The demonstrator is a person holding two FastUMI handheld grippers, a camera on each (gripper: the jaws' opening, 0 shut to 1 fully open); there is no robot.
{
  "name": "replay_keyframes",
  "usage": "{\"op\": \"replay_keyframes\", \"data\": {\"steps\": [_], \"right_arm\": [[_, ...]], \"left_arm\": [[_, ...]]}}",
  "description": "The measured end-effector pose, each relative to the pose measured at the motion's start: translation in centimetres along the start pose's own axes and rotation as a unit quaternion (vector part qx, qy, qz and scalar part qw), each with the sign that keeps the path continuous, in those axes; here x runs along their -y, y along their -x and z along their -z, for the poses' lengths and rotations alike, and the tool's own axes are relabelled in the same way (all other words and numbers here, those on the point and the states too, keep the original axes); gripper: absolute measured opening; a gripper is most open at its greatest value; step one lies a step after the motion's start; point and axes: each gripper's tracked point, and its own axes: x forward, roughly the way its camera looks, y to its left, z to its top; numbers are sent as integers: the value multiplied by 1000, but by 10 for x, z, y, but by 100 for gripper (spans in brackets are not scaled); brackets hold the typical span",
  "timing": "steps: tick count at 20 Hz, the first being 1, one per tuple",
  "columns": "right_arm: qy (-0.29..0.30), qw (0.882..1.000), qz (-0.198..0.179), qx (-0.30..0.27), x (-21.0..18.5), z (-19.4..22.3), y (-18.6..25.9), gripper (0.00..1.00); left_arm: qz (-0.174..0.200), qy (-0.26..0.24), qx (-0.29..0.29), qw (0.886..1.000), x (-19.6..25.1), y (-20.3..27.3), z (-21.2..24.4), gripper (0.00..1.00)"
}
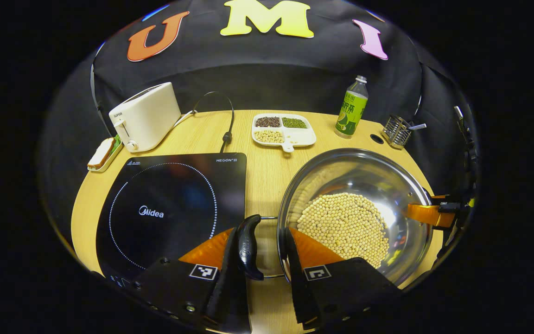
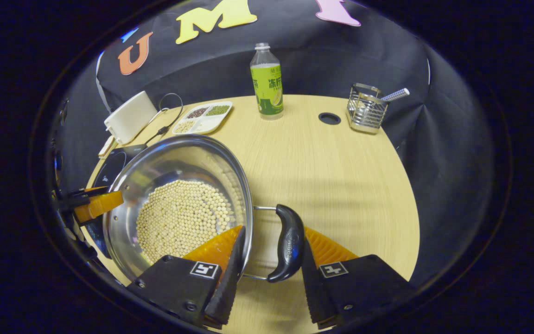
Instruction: First push the handle of the pot to place it horizontally, then grasp the pot with both hands and set it on the induction cooktop.
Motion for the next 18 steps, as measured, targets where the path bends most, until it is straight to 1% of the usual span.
{"op": "replay_keyframes", "data": {"steps": [5, 8, 13, 18], "right_arm": [[-5, 1000, 3, 1, 6, 1, 2, 63], [-8, 1000, -8, 6, 1, 0, 5, 63], [-2, 1000, -23, 15, -14, -12, 14, 63], [11, 999, -35, 29, -38, -28, 21, 63]], "left_arm": [[4, -6, -2, 1000, 7, 2, 0, 53], [3, -6, 0, 1000, 3, 7, -1, 53], [-3, 1, 13, 1000, -8, 21, -10, 52], [-11, 12, 22, 1000, -31, 33, -19, 52]]}}
